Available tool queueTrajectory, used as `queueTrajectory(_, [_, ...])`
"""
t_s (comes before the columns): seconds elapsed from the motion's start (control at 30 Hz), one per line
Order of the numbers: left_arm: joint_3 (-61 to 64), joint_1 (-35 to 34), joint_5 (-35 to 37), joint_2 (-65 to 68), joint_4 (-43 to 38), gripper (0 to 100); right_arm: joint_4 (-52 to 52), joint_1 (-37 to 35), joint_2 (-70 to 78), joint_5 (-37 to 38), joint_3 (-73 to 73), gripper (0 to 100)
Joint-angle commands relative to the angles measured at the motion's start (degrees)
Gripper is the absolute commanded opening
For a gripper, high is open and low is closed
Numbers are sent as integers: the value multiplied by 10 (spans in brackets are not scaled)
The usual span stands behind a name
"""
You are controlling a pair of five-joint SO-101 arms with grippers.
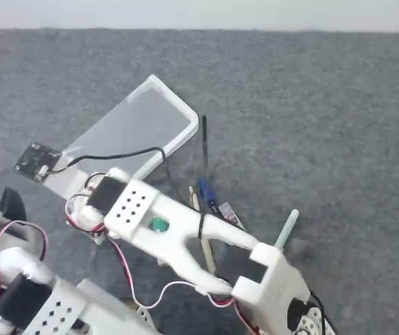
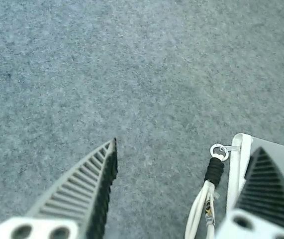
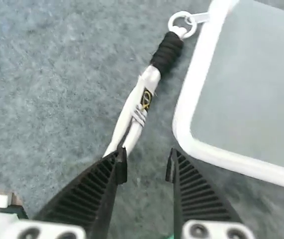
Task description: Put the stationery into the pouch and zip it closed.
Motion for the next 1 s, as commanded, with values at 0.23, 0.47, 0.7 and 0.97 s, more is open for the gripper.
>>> queueTrajectory(0.23, [1,-3,7,-4,1,385,-47,-25,62,-6,-44,134])
queueTrajectory(0.47, [1,-3,7,-4,1,385,-48,-24,93,-2,-44,76])
queueTrajectory(0.7, [7,-3,7,-4,1,385,-52,-3,92,0,-44,6])
queueTrajectory(0.97, [7,0,7,-4,-2,385,56,44,4,0,-46,6])
